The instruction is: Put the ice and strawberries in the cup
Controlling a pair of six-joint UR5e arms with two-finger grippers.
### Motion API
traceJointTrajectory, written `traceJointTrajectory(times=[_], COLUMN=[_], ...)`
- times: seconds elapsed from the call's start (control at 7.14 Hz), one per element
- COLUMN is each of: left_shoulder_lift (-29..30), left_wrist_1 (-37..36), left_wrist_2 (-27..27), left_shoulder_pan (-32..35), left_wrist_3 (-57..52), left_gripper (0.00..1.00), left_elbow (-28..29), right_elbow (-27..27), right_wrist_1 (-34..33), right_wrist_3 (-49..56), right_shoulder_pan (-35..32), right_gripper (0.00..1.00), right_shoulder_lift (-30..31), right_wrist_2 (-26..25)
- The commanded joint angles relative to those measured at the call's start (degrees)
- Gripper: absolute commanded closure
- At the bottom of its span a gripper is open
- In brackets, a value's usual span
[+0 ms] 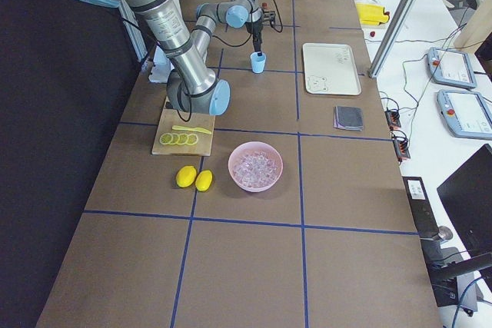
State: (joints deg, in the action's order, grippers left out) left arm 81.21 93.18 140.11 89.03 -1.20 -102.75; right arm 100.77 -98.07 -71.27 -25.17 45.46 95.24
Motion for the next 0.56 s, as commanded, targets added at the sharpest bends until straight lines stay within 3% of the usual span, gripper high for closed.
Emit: traceJointTrajectory(times=[0.0, 0.42], left_shoulder_lift=[0.1, 1.1], left_wrist_1=[1.2, 1.3], left_wrist_2=[-0.2, -0.5], left_shoulder_pan=[0.0, 0.0], left_wrist_3=[0.3, 0.3], left_gripper=[0.0, 0.0], left_elbow=[0.0, 0.7], right_elbow=[2.1, 6.8], right_wrist_1=[0.1, 0.7], right_wrist_3=[4.5, 16.8], right_shoulder_pan=[-5.1, -12.9], right_gripper=[0.0, 0.0], right_shoulder_lift=[3.0, 9.9], right_wrist_2=[3.8, 8.4])
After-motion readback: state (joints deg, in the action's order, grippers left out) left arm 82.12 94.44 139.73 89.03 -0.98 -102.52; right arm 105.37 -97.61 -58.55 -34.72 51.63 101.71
